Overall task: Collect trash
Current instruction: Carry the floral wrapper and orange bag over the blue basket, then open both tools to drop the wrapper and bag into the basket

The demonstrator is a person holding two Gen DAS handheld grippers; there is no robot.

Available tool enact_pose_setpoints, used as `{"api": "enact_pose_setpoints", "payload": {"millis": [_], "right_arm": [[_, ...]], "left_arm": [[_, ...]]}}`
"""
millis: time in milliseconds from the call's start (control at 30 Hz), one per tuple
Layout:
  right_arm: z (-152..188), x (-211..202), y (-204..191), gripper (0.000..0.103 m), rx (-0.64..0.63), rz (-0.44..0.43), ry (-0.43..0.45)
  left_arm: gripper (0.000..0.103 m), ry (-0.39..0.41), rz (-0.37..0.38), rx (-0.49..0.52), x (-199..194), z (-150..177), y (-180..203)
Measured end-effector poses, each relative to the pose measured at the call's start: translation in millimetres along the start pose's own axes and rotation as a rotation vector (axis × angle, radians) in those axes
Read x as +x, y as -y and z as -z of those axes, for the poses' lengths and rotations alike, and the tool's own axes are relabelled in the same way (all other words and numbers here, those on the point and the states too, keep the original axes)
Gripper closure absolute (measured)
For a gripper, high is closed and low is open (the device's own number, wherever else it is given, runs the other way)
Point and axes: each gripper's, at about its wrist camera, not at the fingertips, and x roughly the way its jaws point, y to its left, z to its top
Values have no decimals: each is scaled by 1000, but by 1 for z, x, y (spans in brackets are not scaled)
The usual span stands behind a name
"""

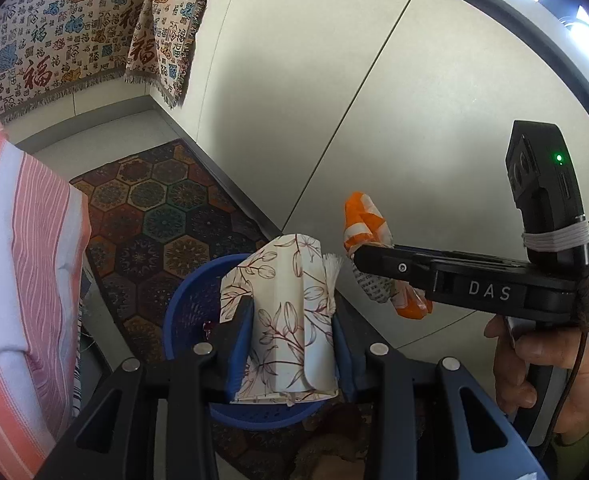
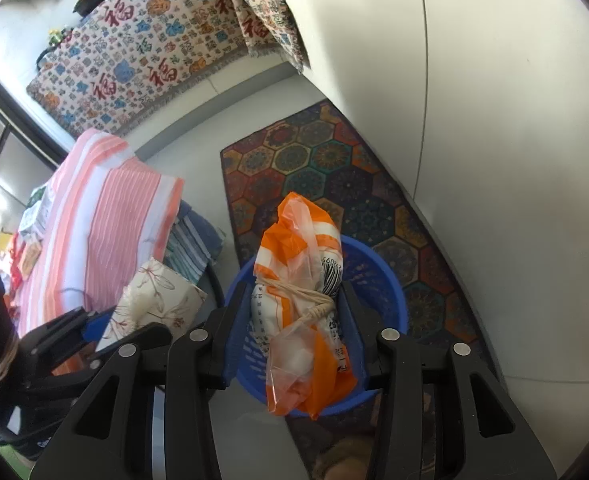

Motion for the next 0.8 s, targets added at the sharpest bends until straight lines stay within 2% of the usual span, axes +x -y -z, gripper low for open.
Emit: {"api": "enact_pose_setpoints", "payload": {"millis": [400, 467, 500, 667, 800], "right_arm": [[-10, 5, 4, 56, 50, -19, 17], [-11, 4, 7, 44, 73, -41, 27], [-12, 3, 9, 38, 81, -48, 34], [-16, -4, 6, 37, 72, -39, 64], [-18, -8, 0, 35, 49, -22, 91]], "left_arm": [[62, -26, -3, 43, 33, 0, 6], [50, -39, -7, 43, 41, -1, 6], [48, -42, -10, 43, 44, -1, 6], [48, -45, -24, 31, 50, -2, 5], [48, -30, -22, 19, 35, 1, 4]]}}
